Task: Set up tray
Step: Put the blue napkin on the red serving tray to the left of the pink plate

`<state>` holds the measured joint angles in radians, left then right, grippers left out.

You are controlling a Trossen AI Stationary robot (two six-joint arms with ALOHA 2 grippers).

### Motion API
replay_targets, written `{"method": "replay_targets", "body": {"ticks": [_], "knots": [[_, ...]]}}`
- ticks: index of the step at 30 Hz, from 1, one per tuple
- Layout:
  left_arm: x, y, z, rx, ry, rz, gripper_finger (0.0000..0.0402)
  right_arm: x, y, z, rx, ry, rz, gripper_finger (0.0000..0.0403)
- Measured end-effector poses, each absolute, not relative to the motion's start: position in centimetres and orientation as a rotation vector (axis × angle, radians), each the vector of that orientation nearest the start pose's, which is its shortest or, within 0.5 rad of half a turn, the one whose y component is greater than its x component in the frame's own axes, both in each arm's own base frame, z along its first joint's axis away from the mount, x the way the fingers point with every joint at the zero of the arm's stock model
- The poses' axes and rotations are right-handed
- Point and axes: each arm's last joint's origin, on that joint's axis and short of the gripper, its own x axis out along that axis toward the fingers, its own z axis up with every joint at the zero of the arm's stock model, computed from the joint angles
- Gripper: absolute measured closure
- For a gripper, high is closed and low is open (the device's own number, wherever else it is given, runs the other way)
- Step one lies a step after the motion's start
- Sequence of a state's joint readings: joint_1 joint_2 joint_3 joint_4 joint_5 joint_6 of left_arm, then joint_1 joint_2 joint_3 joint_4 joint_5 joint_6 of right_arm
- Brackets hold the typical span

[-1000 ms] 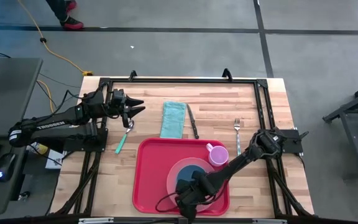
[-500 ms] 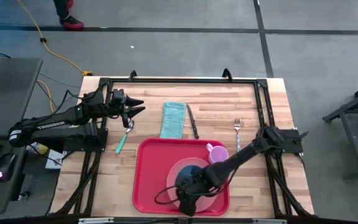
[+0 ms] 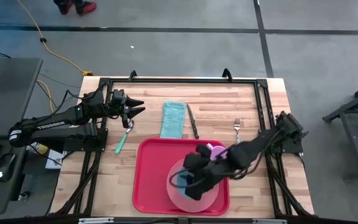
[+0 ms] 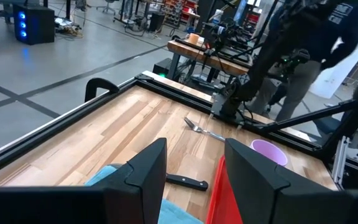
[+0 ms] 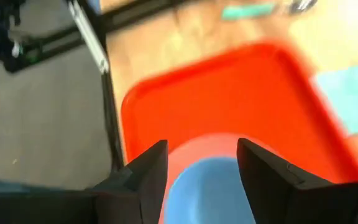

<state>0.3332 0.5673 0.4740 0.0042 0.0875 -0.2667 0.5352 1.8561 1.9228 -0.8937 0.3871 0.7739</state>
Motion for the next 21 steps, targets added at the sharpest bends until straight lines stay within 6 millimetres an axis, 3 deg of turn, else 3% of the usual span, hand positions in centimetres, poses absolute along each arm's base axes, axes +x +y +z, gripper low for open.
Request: {"method": "replay_targets", "body": {"ticks": [10,21], "knots": [[13.6,4.4,27.3,-0.286,0.062,0.257,0.0207,32.6,13.9,41.5,0.246,0.577,-0.258,0.0246],[13.6,4.4,27.3,-0.285,0.062,0.257,0.0207,32.5,7.1,42.3,0.229,0.651,-0.364,0.0227]]}}
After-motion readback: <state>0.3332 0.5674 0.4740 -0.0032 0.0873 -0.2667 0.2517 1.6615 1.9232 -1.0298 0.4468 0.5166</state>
